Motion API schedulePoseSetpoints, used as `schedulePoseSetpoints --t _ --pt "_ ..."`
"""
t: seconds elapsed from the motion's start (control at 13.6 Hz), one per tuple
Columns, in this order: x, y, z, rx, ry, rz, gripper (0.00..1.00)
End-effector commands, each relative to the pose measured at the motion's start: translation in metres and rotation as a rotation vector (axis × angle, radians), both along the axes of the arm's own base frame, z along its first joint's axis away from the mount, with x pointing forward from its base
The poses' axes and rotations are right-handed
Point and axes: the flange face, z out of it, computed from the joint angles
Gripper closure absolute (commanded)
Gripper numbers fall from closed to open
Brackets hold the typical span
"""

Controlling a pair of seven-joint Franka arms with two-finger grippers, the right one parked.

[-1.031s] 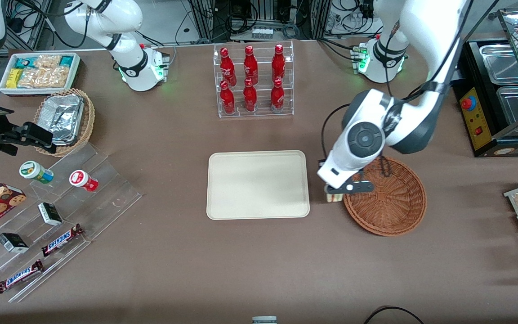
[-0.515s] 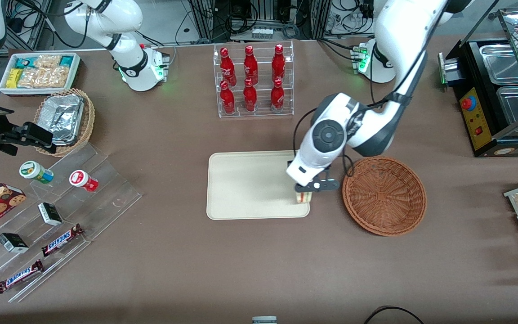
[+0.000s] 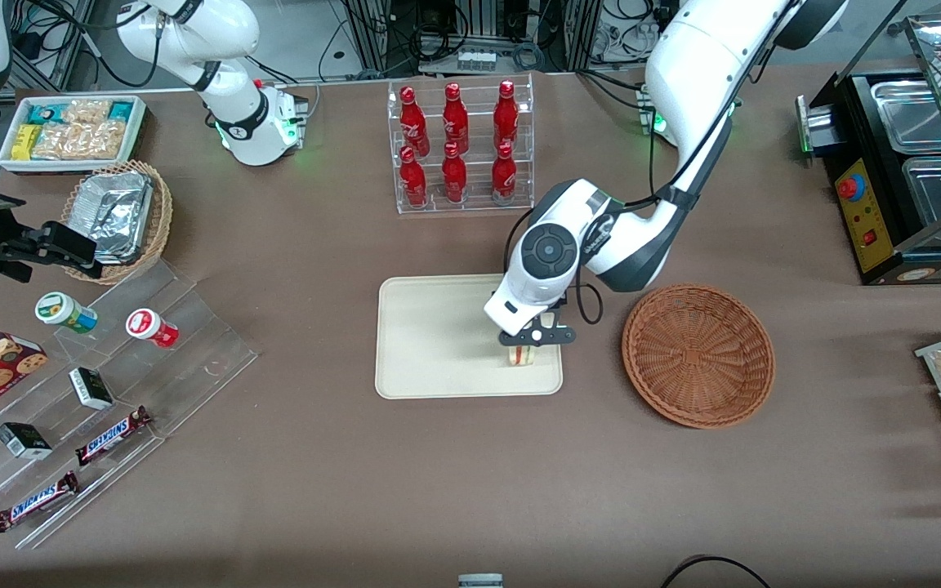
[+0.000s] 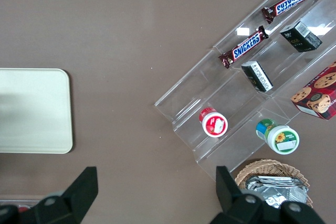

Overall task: Place sandwich from basket to tray
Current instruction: 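Lift the sandwich and carry it over the cream tray, then lower the sandwich onto the tray and open the left gripper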

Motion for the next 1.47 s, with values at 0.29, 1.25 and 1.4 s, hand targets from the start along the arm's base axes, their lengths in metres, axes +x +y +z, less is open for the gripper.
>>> schedulePoseSetpoints --t 0.29,1.25,1.4 --pt "0.009 -0.026 -0.015 -0.003 -0.015 -0.006 1.0" --pt "0.016 -0.03 -0.041 0.016 -0.037 -0.021 0.98" --pt "0.013 -0.034 -0.043 0.018 -0.034 -0.025 0.63"
